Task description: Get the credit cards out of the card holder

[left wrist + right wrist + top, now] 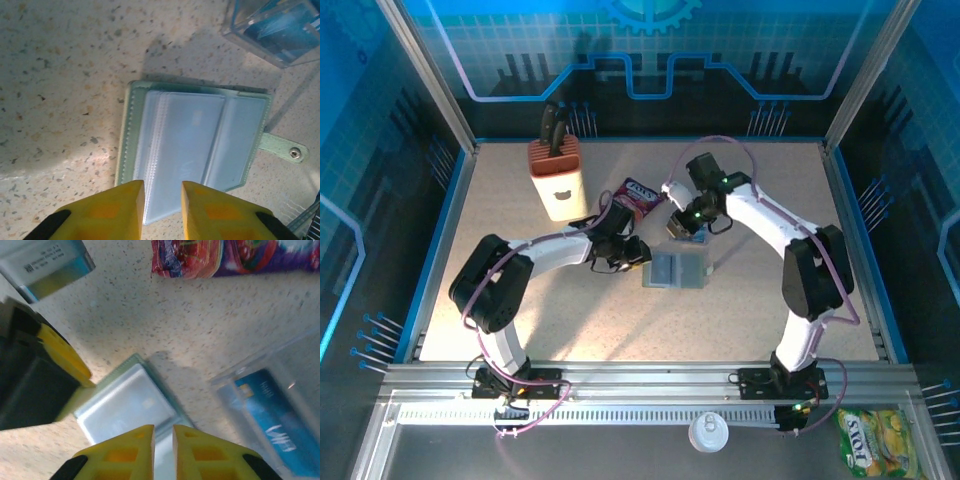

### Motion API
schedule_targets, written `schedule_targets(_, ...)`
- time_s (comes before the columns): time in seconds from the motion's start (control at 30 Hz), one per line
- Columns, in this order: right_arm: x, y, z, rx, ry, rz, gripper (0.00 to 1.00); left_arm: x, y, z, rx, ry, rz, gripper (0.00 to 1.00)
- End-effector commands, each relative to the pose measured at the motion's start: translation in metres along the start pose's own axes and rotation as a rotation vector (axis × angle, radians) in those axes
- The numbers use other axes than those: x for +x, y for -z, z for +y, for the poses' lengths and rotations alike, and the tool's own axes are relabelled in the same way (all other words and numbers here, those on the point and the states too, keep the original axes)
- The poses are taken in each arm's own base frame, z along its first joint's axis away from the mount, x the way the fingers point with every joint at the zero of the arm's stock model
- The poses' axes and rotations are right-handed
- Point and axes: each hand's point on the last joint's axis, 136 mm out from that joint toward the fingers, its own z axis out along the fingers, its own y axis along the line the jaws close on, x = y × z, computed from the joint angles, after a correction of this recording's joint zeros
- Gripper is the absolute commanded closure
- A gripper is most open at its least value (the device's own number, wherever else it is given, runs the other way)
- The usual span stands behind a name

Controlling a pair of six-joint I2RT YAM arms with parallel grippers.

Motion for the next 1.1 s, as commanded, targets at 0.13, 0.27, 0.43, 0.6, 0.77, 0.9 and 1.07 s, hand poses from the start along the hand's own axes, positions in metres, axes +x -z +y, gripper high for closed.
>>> schedule_targets(0.13, -0.011, 0.006, 0.038, -0.061, -0.437, -0.208, 0.80, -0.008, 0.014, -0.016, 0.114, -0.016, -0.083, 0.70)
schedule_targets(0.27, 0.007, 0.000, 0.047, -0.079, -0.616, -0.181, 0.80, -0.001, 0.014, -0.027, 0.166, -0.065, -0.057, 0.67)
schedule_targets(0.43, 0.038, -0.011, 0.053, -0.071, -0.787, -0.133, 0.78, 0.001, 0.020, -0.028, 0.166, -0.080, -0.096, 0.63)
schedule_targets(0.6, 0.060, -0.023, 0.057, -0.052, -0.858, -0.151, 0.77, 0.011, 0.013, -0.034, 0.221, -0.045, -0.071, 0.56)
schedule_targets(0.77, 0.061, -0.025, 0.052, -0.026, -0.853, -0.104, 0.75, 0.011, 0.019, -0.029, 0.189, 0.002, -0.075, 0.48)
schedule_targets(0.9, 0.053, -0.031, 0.050, -0.063, -0.836, -0.095, 0.73, 0.002, 0.027, -0.028, 0.173, -0.028, -0.108, 0.46)
schedule_targets(1.07, 0.039, -0.029, 0.039, -0.108, -0.831, -0.132, 0.72, -0.004, 0.021, -0.020, 0.136, -0.013, -0.095, 0.51)
